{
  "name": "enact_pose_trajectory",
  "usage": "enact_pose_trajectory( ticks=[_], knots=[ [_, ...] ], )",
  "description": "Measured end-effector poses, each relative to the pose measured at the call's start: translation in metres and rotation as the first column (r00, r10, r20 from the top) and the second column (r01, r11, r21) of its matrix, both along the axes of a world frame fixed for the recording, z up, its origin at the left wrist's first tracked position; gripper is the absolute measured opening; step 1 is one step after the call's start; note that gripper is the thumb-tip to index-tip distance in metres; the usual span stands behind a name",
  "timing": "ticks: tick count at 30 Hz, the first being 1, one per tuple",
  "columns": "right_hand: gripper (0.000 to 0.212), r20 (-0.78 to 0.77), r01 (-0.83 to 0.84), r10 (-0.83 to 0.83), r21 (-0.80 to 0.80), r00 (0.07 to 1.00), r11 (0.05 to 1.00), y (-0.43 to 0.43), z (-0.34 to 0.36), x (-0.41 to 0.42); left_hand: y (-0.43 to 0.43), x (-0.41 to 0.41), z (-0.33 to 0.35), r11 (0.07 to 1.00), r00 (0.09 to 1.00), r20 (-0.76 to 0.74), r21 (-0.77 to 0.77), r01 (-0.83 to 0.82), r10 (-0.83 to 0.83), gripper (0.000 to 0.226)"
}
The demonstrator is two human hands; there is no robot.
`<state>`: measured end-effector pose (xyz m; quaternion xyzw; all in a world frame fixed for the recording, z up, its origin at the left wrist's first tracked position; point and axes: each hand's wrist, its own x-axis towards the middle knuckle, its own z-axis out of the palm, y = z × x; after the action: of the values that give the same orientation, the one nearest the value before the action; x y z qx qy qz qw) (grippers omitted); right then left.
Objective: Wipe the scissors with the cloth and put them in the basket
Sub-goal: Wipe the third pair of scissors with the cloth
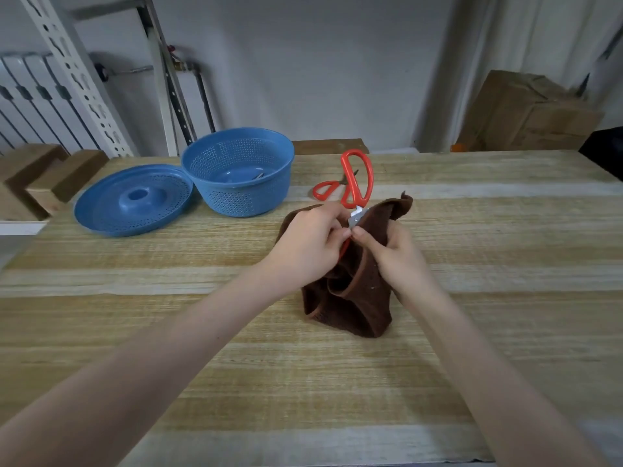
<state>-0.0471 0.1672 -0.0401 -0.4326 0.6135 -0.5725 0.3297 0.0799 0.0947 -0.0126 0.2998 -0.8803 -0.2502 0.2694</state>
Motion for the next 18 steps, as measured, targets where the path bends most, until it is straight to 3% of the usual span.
enact_pose_trajectory(
  ticks=[5,10,14,18],
  knots=[
    [0.012,0.068,0.05,-0.047,-0.038,0.997,0.998,-0.004,0.0,0.003,-0.001,0.001,0.001,1.0,1.0,0.002,0.02,-0.007,0.007,0.01],
    [0.014,0.237,0.114,-0.106,-0.018,0.966,0.993,-0.008,-0.003,0.008,-0.003,0.001,0.002,0.998,0.999,0.014,0.048,-0.034,0.033,0.014],
    [0.014,0.476,0.206,-0.223,0.088,0.851,0.975,-0.006,-0.007,0.006,-0.005,0.004,0.0,0.993,0.998,0.014,0.107,-0.059,0.058,0.01],
    [0.027,0.573,0.205,-0.23,0.11,0.786,0.973,-0.001,-0.008,-0.003,-0.006,0.008,-0.001,0.994,0.999,0.016,0.093,-0.053,0.052,0.011]
  ],
)
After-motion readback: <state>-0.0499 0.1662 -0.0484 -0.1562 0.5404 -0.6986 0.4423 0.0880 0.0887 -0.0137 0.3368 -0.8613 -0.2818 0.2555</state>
